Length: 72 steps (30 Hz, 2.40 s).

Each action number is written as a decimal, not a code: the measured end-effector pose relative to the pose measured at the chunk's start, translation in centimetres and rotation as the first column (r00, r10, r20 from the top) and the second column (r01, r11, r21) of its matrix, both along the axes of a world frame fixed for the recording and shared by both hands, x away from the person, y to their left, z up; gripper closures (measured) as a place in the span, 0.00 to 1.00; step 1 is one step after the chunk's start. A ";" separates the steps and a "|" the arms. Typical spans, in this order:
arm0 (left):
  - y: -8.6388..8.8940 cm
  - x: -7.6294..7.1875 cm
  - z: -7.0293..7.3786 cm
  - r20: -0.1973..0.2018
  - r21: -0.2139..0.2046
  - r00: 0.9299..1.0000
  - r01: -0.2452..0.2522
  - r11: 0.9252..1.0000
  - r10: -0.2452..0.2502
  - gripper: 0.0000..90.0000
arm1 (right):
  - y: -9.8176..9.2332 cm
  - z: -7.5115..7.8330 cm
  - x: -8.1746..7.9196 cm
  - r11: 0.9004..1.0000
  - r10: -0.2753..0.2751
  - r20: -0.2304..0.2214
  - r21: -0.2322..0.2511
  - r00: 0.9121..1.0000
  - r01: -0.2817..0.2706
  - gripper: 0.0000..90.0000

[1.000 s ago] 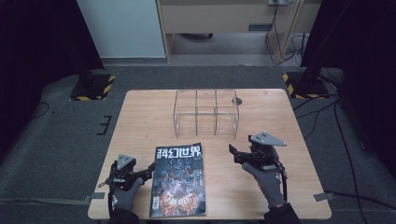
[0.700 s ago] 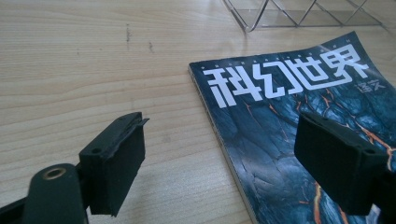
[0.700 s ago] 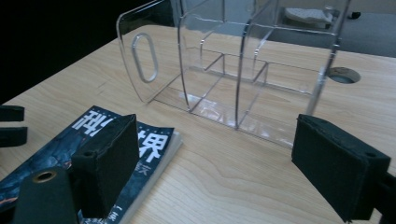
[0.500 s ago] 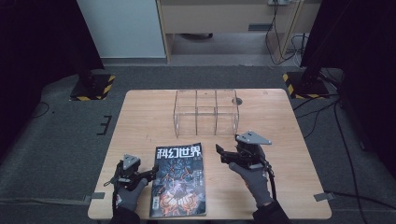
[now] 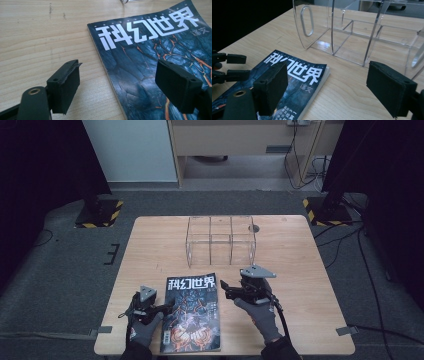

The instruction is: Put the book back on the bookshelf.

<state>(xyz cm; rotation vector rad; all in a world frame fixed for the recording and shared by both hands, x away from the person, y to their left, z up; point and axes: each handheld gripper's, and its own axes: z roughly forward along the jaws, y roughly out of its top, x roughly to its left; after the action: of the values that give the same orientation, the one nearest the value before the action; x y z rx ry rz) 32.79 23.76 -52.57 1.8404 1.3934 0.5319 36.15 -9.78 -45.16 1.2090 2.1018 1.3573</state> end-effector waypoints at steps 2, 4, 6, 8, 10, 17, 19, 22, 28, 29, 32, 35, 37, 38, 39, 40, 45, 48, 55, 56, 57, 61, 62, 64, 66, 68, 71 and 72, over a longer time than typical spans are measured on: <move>-0.1 0.0 -0.1 -0.003 0.005 1.000 0.001 1.000 -0.001 0.21 | 0.2 -0.2 0.0 1.000 0.002 -0.003 -0.001 1.000 -0.002 0.20; -0.2 0.0 -0.1 -0.004 0.004 1.000 0.001 1.000 -0.001 0.22 | 0.4 -0.5 -0.1 1.000 0.008 -0.013 -0.003 1.000 -0.008 0.20; -0.2 0.1 -0.2 -0.008 0.007 1.000 0.004 1.000 -0.004 0.22 | 0.7 -0.9 -0.1 1.000 0.007 -0.023 -0.005 1.000 -0.007 0.21; -0.3 0.1 -0.2 -0.009 0.008 1.000 0.004 1.000 -0.004 0.22 | 0.9 -1.3 -0.2 1.000 0.011 -0.032 -0.006 0.999 -0.011 0.21; -0.3 0.1 -0.3 -0.010 0.008 1.000 0.005 1.000 -0.004 0.22 | 1.2 -1.7 -0.2 1.000 0.016 -0.041 -0.009 0.999 -0.017 0.22; -0.5 0.2 -0.5 -0.022 0.022 1.000 0.013 1.000 -0.012 0.23 | 2.3 -3.0 -0.5 0.999 0.038 -0.079 -0.024 0.996 -0.040 0.23; -0.6 0.2 -0.5 -0.027 0.024 1.000 0.016 1.000 -0.015 0.23 | 2.6 -3.4 -0.5 0.999 0.039 -0.092 -0.028 0.995 -0.042 0.24; -0.7 0.2 -0.6 -0.033 0.030 0.999 0.022 0.999 -0.021 0.23 | 3.1 -4.0 -0.6 0.998 0.043 -0.111 -0.038 0.993 -0.047 0.24; -0.8 0.2 -0.7 -0.038 0.026 0.999 0.028 0.999 -0.027 0.23 | 3.8 -5.3 -0.8 0.997 0.052 -0.151 -0.047 0.987 -0.060 0.28; -0.8 0.3 -0.7 -0.039 0.023 0.999 0.027 0.999 -0.027 0.23 | 3.8 -5.4 -0.8 0.997 0.053 -0.154 -0.048 0.987 -0.061 0.28; -0.8 0.3 -0.8 -0.040 0.022 0.999 0.028 0.999 -0.027 0.22 | 4.1 -5.9 -0.8 0.996 0.055 -0.165 -0.057 0.985 -0.066 0.28; -0.8 0.2 -0.8 -0.039 0.022 0.999 0.027 0.999 -0.026 0.22 | 4.5 -6.3 -0.8 0.996 0.054 -0.183 -0.063 0.982 -0.067 0.28; -0.8 0.2 -0.8 -0.039 0.022 0.999 0.026 0.999 -0.025 0.22 | 4.7 -6.7 -0.8 0.995 0.054 -0.191 -0.073 0.980 -0.069 0.28; -0.8 0.2 -0.8 -0.038 0.022 0.999 0.025 0.999 -0.024 0.22 | 4.8 -6.8 -0.9 0.995 0.055 -0.198 -0.074 0.979 -0.071 0.28; -0.8 0.2 -0.8 -0.038 0.023 0.999 0.026 0.999 -0.025 0.22 | 4.8 -7.0 -0.9 0.994 0.054 -0.204 -0.078 0.977 -0.072 0.28; -0.8 0.2 -0.8 -0.038 0.024 0.999 0.026 0.999 -0.025 0.22 | 4.9 -7.1 -0.9 0.994 0.052 -0.210 -0.080 0.976 -0.070 0.28; -0.9 0.2 -0.8 -0.037 0.023 0.999 0.030 0.999 -0.029 0.22 | 5.2 -7.5 -0.8 0.995 0.054 -0.229 -0.072 0.972 -0.072 0.28; -1.0 0.1 -0.8 -0.036 0.024 0.999 0.034 0.999 -0.033 0.22 | 5.3 -7.7 -0.9 0.994 0.060 -0.232 -0.070 0.971 -0.078 0.28; -1.2 0.0 -0.8 -0.036 0.025 0.998 0.047 0.999 -0.046 0.22 | 5.6 -7.9 -1.0 0.994 0.065 -0.245 -0.068 0.967 -0.084 0.28; -1.2 0.0 -0.8 -0.036 0.025 0.998 0.048 0.999 -0.047 0.22 | 5.6 -8.0 -1.1 0.994 0.066 -0.245 -0.066 0.967 -0.085 0.28; -1.3 0.0 -0.8 -0.035 0.025 0.998 0.048 0.999 -0.047 0.22 | 5.6 -8.0 -1.1 0.994 0.070 -0.243 -0.065 0.968 -0.088 0.28; -1.4 0.0 -0.8 -0.036 0.023 0.998 0.056 0.998 -0.056 0.22 | 5.8 -8.0 -1.2 0.995 0.081 -0.254 -0.043 0.964 -0.095 0.29; -1.5 -0.1 -0.8 -0.035 0.023 0.998 0.059 0.998 -0.058 0.22 | 5.8 -8.0 -1.2 0.994 0.085 -0.255 -0.038 0.963 -0.098 0.29; -1.7 -0.1 -0.8 -0.036 0.025 0.997 0.069 0.997 -0.068 0.22 | 6.0 -8.0 -1.3 0.995 0.079 -0.260 -0.035 0.962 -0.091 0.28; -1.8 -0.1 -0.8 -0.032 0.027 0.997 0.078 0.997 -0.077 0.22 | 5.9 -8.0 -1.3 0.995 0.079 -0.257 -0.034 0.963 -0.091 0.28; -2.0 -0.2 -0.8 -0.029 0.019 0.996 0.081 0.997 -0.081 0.22 | 5.9 -8.0 -1.3 0.996 0.078 -0.260 -0.023 0.962 -0.087 0.28; -2.2 -0.2 -0.9 -0.032 0.016 0.996 0.082 0.997 -0.081 0.21 | 6.0 -8.1 -1.3 0.996 0.076 -0.254 -0.019 0.964 -0.084 0.28; -2.2 -0.2 -0.9 -0.033 0.012 0.996 0.082 0.997 -0.082 0.21 | 6.0 -8.1 -1.4 0.996 0.075 -0.253 -0.017 0.965 -0.082 0.27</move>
<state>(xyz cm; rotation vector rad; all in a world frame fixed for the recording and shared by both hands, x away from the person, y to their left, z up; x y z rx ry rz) 32.60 21.60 -53.43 1.9158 1.3320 0.4728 34.80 -3.80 -53.23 1.3628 2.3567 1.2590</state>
